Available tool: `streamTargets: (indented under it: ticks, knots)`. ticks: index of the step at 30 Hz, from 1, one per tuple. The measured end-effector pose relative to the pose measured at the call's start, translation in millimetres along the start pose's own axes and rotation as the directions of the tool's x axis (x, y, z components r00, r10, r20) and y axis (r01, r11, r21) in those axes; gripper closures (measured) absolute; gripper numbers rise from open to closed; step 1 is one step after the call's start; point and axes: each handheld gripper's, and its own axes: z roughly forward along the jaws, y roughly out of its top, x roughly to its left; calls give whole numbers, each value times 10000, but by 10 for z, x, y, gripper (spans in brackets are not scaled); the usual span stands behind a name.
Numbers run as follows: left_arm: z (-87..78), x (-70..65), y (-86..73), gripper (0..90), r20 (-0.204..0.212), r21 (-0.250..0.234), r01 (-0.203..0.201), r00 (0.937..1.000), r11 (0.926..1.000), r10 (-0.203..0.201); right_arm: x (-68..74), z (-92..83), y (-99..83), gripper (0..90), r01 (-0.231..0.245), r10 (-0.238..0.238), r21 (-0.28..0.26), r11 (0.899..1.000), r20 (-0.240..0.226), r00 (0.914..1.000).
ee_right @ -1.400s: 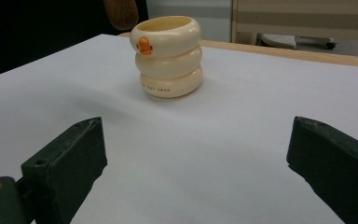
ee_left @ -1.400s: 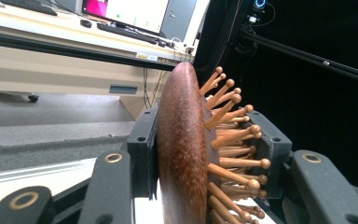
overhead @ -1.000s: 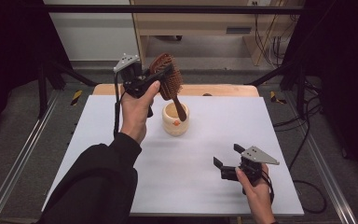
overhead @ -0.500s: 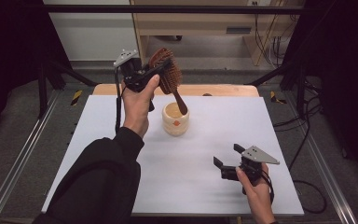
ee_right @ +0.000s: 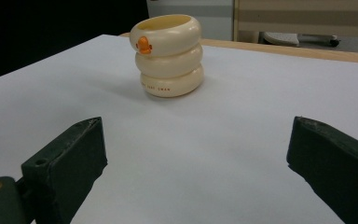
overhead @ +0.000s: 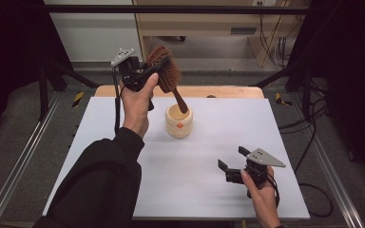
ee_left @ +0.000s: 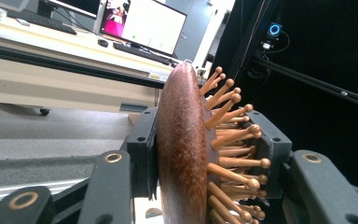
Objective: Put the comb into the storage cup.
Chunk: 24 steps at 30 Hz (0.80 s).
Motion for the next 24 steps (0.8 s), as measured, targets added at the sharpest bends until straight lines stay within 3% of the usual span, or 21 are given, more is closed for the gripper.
streamTargets:
  ticks: [5,9,24]
  knots:
    - [3,36,5,515,-70,7,-57,10000,10000,57,1,2,-2,51,7,-7,10,10000,7,10000]
    - [18,40,11,516,-90,124,-337,9994,9994,338,-4,-1,1,50,-21,21,-3,10000,19,10000]
    - [58,77,-20,515,-338,119,-395,9986,9991,399,-30,-16,5,50,-36,37,-62,10000,33,10000]
